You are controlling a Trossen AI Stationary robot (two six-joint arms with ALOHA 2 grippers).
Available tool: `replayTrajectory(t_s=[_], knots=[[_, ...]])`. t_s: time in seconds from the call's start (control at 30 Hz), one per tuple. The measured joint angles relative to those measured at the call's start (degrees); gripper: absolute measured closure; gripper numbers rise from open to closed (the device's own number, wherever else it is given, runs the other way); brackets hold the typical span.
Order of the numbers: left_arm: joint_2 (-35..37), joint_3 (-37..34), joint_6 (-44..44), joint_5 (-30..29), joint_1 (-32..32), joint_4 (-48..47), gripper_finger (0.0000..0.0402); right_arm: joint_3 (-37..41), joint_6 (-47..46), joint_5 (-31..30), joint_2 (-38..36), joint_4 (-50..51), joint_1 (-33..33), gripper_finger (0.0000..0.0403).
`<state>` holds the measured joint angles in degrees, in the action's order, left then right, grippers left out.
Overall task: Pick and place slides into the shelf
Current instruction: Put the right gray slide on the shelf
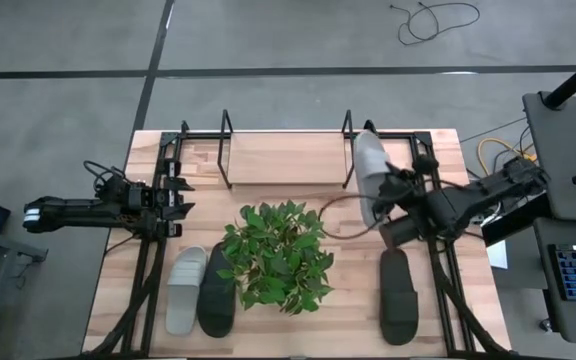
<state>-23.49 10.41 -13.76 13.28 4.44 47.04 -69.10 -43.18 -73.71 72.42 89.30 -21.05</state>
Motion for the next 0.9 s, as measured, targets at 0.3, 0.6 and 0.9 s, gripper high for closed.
replayTrajectory(t_s=[0.3,0.6,0.9], knots=[[0.0,0.0,-0.02,0.0,0.0,0.01,0.0278,-3.17,11.33,0.0,0.0,-3.01,8.0,0.0392],[-0.04,0.0,-0.02,0.0,0.01,0.01,0.0278,-7.86,21.99,0.03,-0.04,-4.72,15.6,0.0392],[-0.11,0.0,-0.09,-0.02,0.0,0.01,0.0278,-9.72,52.82,13.11,-0.04,-32.29,25.38,0.0392]])
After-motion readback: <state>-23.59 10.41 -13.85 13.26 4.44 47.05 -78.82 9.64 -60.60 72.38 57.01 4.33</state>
